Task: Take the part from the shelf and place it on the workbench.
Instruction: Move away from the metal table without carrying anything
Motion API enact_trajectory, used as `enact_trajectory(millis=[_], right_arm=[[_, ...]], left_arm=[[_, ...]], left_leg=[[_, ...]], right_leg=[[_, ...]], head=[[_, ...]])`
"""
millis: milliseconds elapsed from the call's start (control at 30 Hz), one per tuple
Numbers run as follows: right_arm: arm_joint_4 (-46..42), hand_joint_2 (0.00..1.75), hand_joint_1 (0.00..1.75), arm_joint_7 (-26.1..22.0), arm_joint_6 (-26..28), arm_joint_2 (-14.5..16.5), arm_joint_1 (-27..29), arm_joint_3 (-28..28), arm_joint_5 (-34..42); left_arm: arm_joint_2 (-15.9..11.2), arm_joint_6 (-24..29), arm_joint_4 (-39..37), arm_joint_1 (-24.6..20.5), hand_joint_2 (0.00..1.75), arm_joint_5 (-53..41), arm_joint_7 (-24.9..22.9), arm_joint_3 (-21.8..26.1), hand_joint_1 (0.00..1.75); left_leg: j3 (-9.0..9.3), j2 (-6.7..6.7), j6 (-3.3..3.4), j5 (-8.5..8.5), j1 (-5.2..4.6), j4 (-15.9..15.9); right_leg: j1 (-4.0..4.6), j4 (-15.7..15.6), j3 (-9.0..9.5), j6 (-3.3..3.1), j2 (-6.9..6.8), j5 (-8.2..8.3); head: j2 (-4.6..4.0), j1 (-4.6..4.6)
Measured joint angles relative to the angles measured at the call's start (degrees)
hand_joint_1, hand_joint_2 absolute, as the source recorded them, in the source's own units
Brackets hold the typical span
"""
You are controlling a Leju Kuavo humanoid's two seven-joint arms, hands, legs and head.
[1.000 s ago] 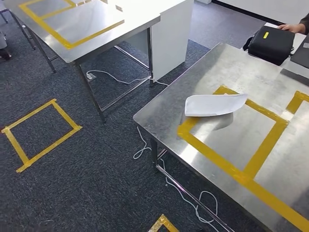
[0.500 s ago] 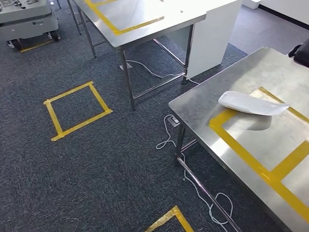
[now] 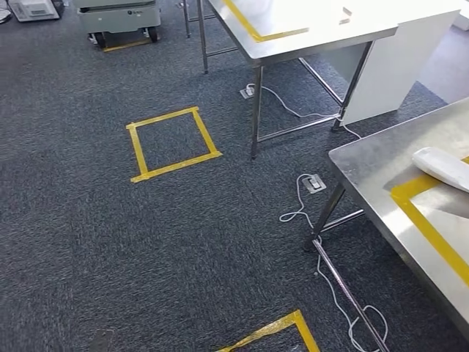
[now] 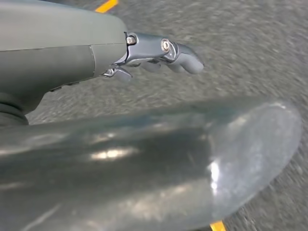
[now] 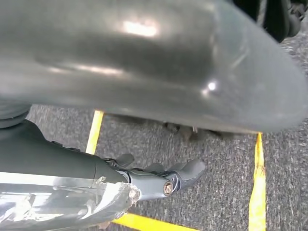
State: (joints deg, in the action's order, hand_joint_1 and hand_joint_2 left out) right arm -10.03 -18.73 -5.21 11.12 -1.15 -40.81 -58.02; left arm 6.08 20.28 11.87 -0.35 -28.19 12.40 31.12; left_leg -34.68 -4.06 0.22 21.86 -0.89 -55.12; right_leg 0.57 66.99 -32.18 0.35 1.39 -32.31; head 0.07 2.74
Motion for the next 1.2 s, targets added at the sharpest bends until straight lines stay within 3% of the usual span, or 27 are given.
enact_trajectory(millis=[67, 100, 133, 200, 233, 267, 333, 367, 400, 433, 467, 533, 567, 633, 667, 700, 733, 800, 867, 900, 933, 967, 1000, 1067, 1100, 1133, 1200], right_arm=[[0.00, 0.00, 0.00, -0.06, 0.16, -0.04, -0.12, 0.09, -0.01], [0.00, 0.00, 0.00, -0.08, 0.20, -0.04, -0.19, 0.17, -0.01], [0.00, 0.00, 0.00, -0.10, 0.23, -0.04, -0.28, 0.25, -0.01], [0.00, 0.00, 0.00, -0.10, 0.24, 0.00, -0.42, 0.38, -0.01], [0.00, 0.00, 0.00, -0.10, 0.26, 0.03, -0.48, 0.41, 0.01], [0.00, 0.00, 0.00, -0.09, 0.27, 0.07, -0.49, 0.43, 0.10], [0.00, 0.00, 0.00, 0.02, 0.30, 0.08, -0.28, 0.43, 0.60], [0.00, 0.00, 0.00, 0.13, 0.32, 0.05, -0.10, 0.40, 0.97], [0.00, 0.00, 0.00, 0.29, 0.34, 0.03, 0.10, 0.37, 1.36], [0.00, 0.00, 0.00, 0.45, 0.36, 0.01, 0.27, 0.33, 1.71], [0.00, 0.00, 0.00, 0.61, 0.37, 0.01, 0.42, 0.28, 1.96], [-0.01, 0.00, 0.00, 0.84, 0.37, -0.07, 0.68, 0.17, 2.28], [-0.01, 0.00, 0.00, 0.90, 0.38, -0.15, 0.80, 0.10, 2.35], [-0.02, 0.00, 0.00, 0.86, 0.40, -0.30, 0.86, -0.03, 2.37], [-0.02, 0.00, 0.00, 0.79, 0.39, -0.31, 0.74, -0.07, 2.32], [-0.02, 0.00, 0.00, 0.70, 0.35, -0.28, 0.59, -0.08, 2.21], [-0.02, 0.00, 0.00, 0.61, 0.32, -0.26, 0.50, -0.08, 2.10], [-0.02, 0.00, 0.00, 0.48, 0.27, -0.23, 0.67, -0.07, 1.84], [-0.02, 0.00, 0.00, 0.44, 0.27, -0.23, 1.04, -0.06, 1.59], [-0.02, 0.00, 0.00, 0.44, 0.27, -0.23, 1.17, -0.06, 1.44], [-0.02, 0.00, 0.00, 0.44, 0.27, -0.23, 1.21, -0.06, 1.27], [-0.02, 0.00, 0.00, 0.44, 0.27, -0.23, 1.21, -0.06, 1.09], [-0.02, 0.00, 0.00, 0.45, 0.27, -0.23, 1.19, -0.06, 0.95], [-0.02, 0.00, 0.00, 0.46, 0.27, -0.33, 1.16, -0.05, 0.77], [-0.02, 0.00, 0.00, 0.46, 0.27, -0.38, 1.12, -0.05, 0.75], [-0.02, 0.00, 0.00, 0.46, 0.28, -0.44, 1.05, -0.04, 0.75], [-0.02, 0.00, 0.00, 0.46, 0.29, -0.46, 0.93, -0.05, 0.74]], left_arm=[[-0.12, -0.27, 0.00, -0.01, 0.00, -0.02, -0.12, 0.00, 0.00], [-0.21, -0.36, -0.01, 0.00, 0.00, -0.04, -0.16, 0.00, 0.00], [-0.28, -0.39, -0.01, 0.08, 0.00, -0.05, -0.20, 0.00, 0.00], [-0.50, -0.43, -0.05, 0.37, 0.00, -0.07, -0.28, 0.00, 0.00], [-0.58, -0.43, -0.10, 0.52, 0.00, -0.08, -0.32, 0.00, 0.00], [-0.66, -0.44, -0.14, 0.55, 0.00, -0.17, -0.34, 0.00, 0.00], [-0.67, -0.58, -0.20, 0.36, 0.00, -0.75, -0.21, -0.01, 0.00], [-0.66, -0.69, -0.20, 0.22, 0.00, -1.19, -0.02, -0.04, 0.00], [-0.65, -0.84, -0.20, 0.18, 0.00, -1.67, 0.28, -0.08, 0.00], [-0.62, -1.04, -0.20, 0.22, 0.00, -2.06, 0.67, -0.14, 0.00], [-0.60, -1.33, -0.20, 0.28, 0.00, -2.44, 1.11, -0.21, 0.00], [-0.39, -2.04, -0.20, 0.25, 0.00, -2.94, 2.00, -0.44, 0.00], [-0.28, -2.39, -0.20, 0.06, 0.00, -3.08, 2.37, -0.57, 0.00], [-0.07, -2.89, -0.20, -0.26, 0.00, -3.09, 2.83, -0.75, 0.00], [-0.14, -3.15, -0.20, -0.20, 0.00, -3.05, 2.94, -0.78, 0.00], [-0.15, -3.46, -0.21, 0.02, 0.00, -3.01, 3.05, -0.80, 0.00], [-0.20, -3.83, -0.22, 0.26, 0.00, -2.97, 3.14, -0.80, 0.00], [-0.27, -4.68, -0.24, 0.32, 0.00, -2.96, 3.43, -0.79, 0.00], [-0.27, -5.44, -0.24, 0.06, 0.00, -3.00, 3.64, -0.79, 0.00], [-0.24, -5.70, -0.24, 0.05, 0.00, -3.02, 3.69, -0.80, 0.00], [-0.21, -5.90, -0.25, 0.13, 0.00, -3.02, 3.69, -0.80, 0.00], [-0.21, -6.01, -0.25, 0.24, 0.00, -3.00, 3.67, -0.81, 0.00], [-0.20, -6.08, -0.26, 0.28, 0.00, -2.97, 3.64, -0.80, 0.00], [-0.13, -6.20, -0.26, 0.23, 0.00, -2.91, 3.58, -0.79, 0.00], [-0.09, -6.26, -0.26, 0.18, 0.00, -2.89, 3.58, -0.79, 0.00], [-0.05, -6.31, -0.26, 0.19, 0.00, -2.89, 3.57, -0.79, 0.00], [-0.05, -6.35, -0.27, 0.33, 0.00, -2.89, 3.57, -0.79, 0.00]], left_leg=[[-0.91, -1.49, -0.16, -1.14, -0.24, -0.08], [-1.22, -2.10, -0.32, -1.67, -0.26, -0.10], [-1.46, -2.64, -0.55, -2.18, -0.27, -0.04], [-1.90, -3.28, -1.11, -2.75, -0.20, 0.02], [-2.36, -2.51, -1.38, -1.80, -0.23, -0.58], [-3.11, -1.21, -1.71, 0.32, -0.21, -2.30], [-5.22, 1.88, -2.44, 6.51, 0.16, -8.94], [-6.15, 2.63, -2.86, 8.64, 0.54, -12.77], [-6.54, 3.00, -3.26, 9.26, 0.97, -15.61], [-6.09, 3.26, -3.70, 8.49, 1.46, -16.83], [-4.67, 3.63, -4.19, 6.90, 1.95, -16.12], [0.98, 5.84, -5.22, 4.41, 2.85, -9.91], [4.01, 7.13, -5.38, 4.44, 2.97, -5.97], [7.39, 8.48, -4.55, 5.93, 2.72, -0.79], [7.36, 7.99, -3.76, 6.51, 2.37, -0.05], [7.04, 7.46, -2.97, 6.62, 2.18, 0.03], [6.73, 6.90, -2.35, 6.43, 2.00, -0.15], [6.26, 5.65, -1.18, 5.80, 1.77, -0.13], [5.60, 4.02, -0.40, 5.22, 1.28, -0.16], [5.32, 3.14, -0.17, 4.96, 0.98, -0.18], [5.12, 2.26, -0.05, 4.74, 0.71, -0.19], [4.99, 1.39, 0.00, 4.53, 0.50, -0.20], [4.92, 0.52, 0.00, 4.37, 0.36, -0.20], [4.74, -1.02, -0.15, 4.08, 0.25, -0.25], [4.54, -1.65, -0.34, 3.93, 0.30, -0.28], [4.25, -2.23, -0.63, 3.74, 0.41, -0.30], [3.71, -3.23, -1.28, 3.37, 0.62, -0.24]], right_leg=[[0.45, -7.75, 4.90, -0.84, 2.28, 1.56], [0.52, -9.76, 5.95, -0.87, 3.02, 1.67], [0.56, -10.43, 6.09, -0.77, 3.02, 1.68], [0.51, -10.69, 5.43, -0.93, 1.79, 2.57], [0.40, -10.95, 5.11, -1.28, 1.07, 3.19], [0.27, -11.24, 4.67, -1.57, 0.23, 3.89], [0.20, -11.46, 3.57, -1.77, -1.52, 5.11], [0.17, -11.45, 2.90, -1.63, -2.51, 5.61], [0.11, -11.42, 2.23, -1.41, -3.46, 6.07], [0.01, -11.39, 1.51, -1.13, -4.37, 6.48], [-0.14, -11.32, 0.85, -0.78, -5.22, 6.85], [-0.39, -10.91, -0.22, 0.06, -6.69, 7.37], [-0.47, -10.46, -0.72, 0.52, -7.38, 7.49], [-0.68, -9.38, -1.38, 1.46, -8.69, 7.72], [-0.93, -9.01, -1.55, 1.94, -9.39, 7.90], [-1.29, -8.72, -1.67, 2.42, -9.28, 7.91], [-1.62, -8.11, -1.99, 2.78, -8.17, 7.34], [-1.86, -3.72, -3.79, 3.09, -4.37, 4.23], [-1.54, 4.04, -6.84, 2.77, -1.99, 0.29], [-1.28, 6.80, -7.86, 2.47, -1.64, -0.67], [-0.99, 7.60, -7.98, 2.07, -1.45, -0.60], [-0.66, 5.93, -6.90, 1.56, -1.21, 0.57], [-0.35, 2.34, -4.85, 1.02, -0.65, 2.39], [-0.05, -5.67, -0.49, 0.00, 2.06, 4.96], [0.01, -8.10, 0.85, -0.23, 3.11, 5.42], [0.05, -9.17, 1.38, -0.37, 3.69, 5.38], [0.07, -9.72, 1.55, -0.49, 2.64, 5.77]], head=[[0.00, 0.04], [0.00, -0.03], [0.00, -0.09], [0.00, -0.25], [0.00, -0.14], [0.00, -0.04], [0.00, 0.19], [0.00, 0.19], [0.00, 0.20], [0.00, 0.20], [0.00, 0.21], [0.00, 0.29], [0.00, 0.27], [0.00, 0.21], [0.00, 0.05], [0.00, -0.04], [0.00, -0.14], [0.00, -0.35], [0.00, -0.52], [0.00, -0.53], [0.00, -0.53], [0.00, -0.51], [0.00, -0.51], [0.00, -0.47], [0.00, -0.50], [0.00, -0.48], [0.00, -0.50]])
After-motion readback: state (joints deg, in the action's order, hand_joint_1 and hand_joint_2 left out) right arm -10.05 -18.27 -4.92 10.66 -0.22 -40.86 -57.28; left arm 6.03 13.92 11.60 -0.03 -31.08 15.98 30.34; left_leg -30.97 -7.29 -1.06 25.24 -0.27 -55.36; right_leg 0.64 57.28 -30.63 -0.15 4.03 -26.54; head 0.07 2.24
